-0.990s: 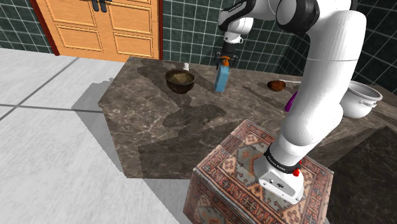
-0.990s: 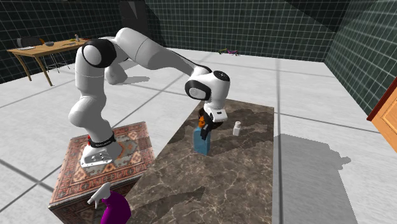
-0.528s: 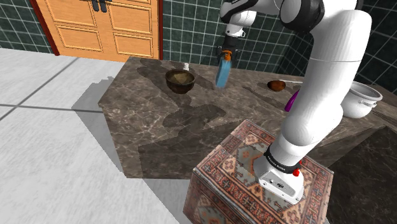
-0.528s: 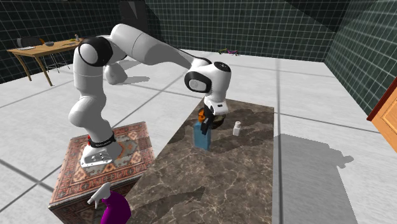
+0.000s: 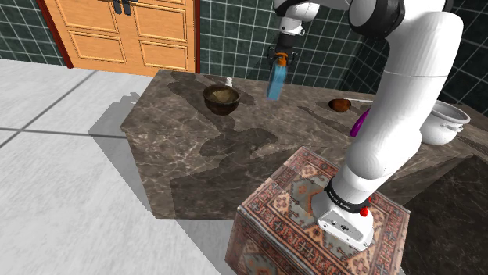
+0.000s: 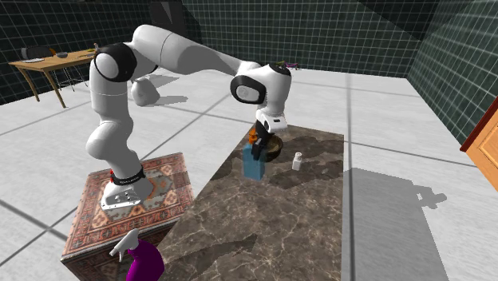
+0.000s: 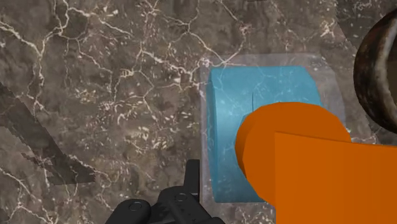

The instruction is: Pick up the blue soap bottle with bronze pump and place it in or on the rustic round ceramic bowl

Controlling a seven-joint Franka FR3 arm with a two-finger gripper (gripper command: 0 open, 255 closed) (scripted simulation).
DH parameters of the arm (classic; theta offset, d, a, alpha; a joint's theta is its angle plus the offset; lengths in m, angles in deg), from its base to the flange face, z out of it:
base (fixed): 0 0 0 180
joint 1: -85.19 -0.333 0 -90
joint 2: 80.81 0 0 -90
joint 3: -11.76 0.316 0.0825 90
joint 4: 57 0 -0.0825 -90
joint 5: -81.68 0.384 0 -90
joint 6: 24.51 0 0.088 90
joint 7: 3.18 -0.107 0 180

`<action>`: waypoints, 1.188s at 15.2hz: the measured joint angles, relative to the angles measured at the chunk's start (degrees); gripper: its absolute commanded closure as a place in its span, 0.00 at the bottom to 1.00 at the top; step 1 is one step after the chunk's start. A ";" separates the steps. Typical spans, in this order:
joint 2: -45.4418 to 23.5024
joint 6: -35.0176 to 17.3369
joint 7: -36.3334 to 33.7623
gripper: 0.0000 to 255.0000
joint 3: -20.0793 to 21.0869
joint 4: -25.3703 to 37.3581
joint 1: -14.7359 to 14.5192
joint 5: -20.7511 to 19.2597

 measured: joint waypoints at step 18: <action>0.43 12.02 -3.77 1.00 0.61 11.98 -0.98 -0.30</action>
